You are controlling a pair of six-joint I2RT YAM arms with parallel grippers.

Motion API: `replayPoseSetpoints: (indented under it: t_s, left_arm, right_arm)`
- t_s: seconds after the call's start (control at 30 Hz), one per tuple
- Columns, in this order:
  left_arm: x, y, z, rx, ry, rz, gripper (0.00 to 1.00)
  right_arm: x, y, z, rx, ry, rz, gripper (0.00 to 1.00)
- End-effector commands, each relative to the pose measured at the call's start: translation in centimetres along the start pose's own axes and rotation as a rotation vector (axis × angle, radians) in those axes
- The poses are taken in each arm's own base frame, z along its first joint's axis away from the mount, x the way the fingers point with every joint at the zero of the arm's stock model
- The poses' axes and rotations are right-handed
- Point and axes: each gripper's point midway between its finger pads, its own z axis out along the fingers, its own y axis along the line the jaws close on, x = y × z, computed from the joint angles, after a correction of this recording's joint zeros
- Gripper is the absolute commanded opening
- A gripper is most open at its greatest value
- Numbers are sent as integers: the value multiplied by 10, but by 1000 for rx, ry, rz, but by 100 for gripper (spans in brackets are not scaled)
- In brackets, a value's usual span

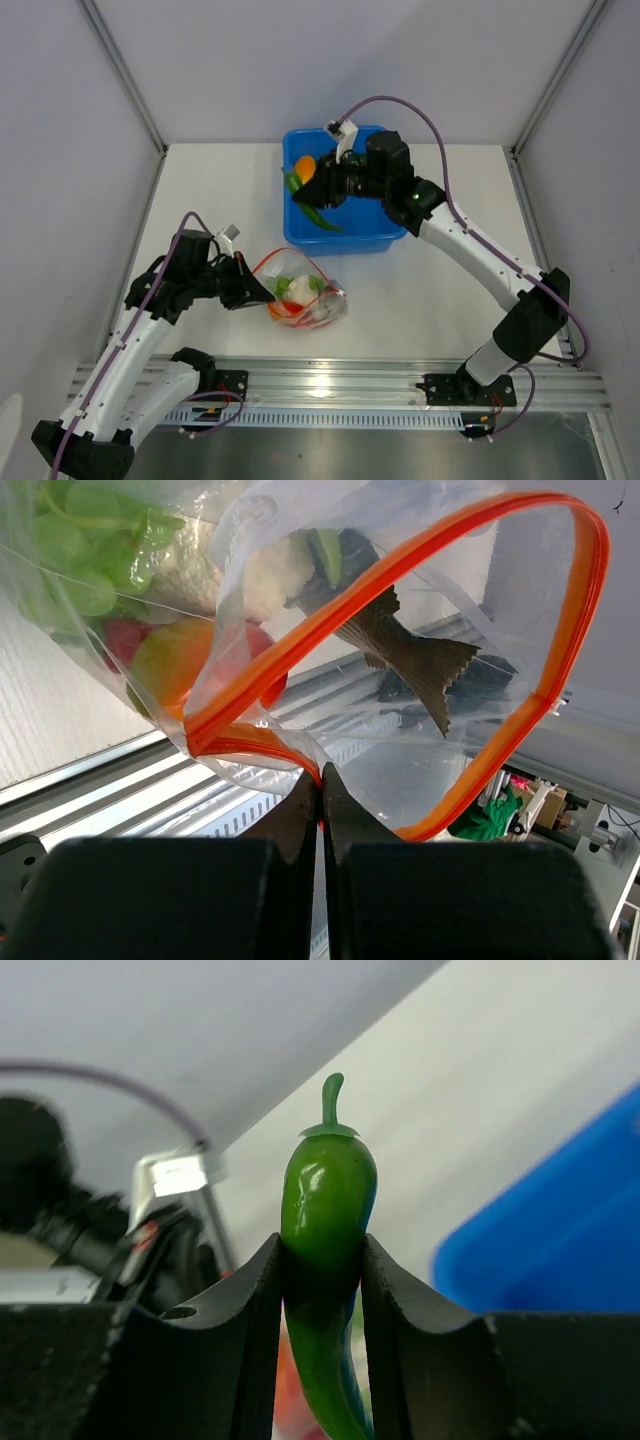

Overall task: Place the food in the zip-top bag and seal the zipper
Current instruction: Place the fake vegetable in the zipper food storage bag.

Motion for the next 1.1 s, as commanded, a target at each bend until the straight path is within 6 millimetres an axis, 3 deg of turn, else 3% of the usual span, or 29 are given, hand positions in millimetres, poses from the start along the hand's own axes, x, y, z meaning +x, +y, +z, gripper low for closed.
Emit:
replayPoseSetpoints:
  t_s: [0.0, 0.07, 0.13, 0.17, 0.27, 0.33, 0.67, 0.87, 0.9, 1.07]
  left_arm:
    - [-12, -20, -9, 47, -41, 12, 1]
    - [-13, -23, -11, 53, -46, 17, 1]
    - [-13, -23, -11, 52, -44, 15, 1]
    - [-14, -24, -11, 54, -47, 18, 0]
    - [-14, -26, -12, 61, -46, 8, 1]
    - [-15, -29, -14, 71, -55, 9, 1]
    - [-15, -34, -21, 74, -70, 18, 0]
    - [-15, -36, -22, 77, -71, 22, 0]
    - [-15, -35, -22, 74, -70, 21, 1]
    - [-16, -35, -22, 76, -72, 26, 1]
  right_arm:
    - [12, 68, -15, -209, 14, -129, 0]
    - [25, 96, -19, -275, 35, -142, 0]
    - [36, 107, -19, -282, 49, -151, 0]
    - [39, 124, -23, -304, 44, -163, 0]
    - [38, 142, -29, -306, 6, -179, 0]
    - [40, 145, -29, -308, -6, -168, 0]
    - [93, 141, -19, -298, 89, -130, 0]
    - [104, 135, -15, -267, 107, -137, 0]
    - [103, 134, -15, -255, 104, -140, 2]
    - [108, 119, -17, -179, 150, -183, 32]
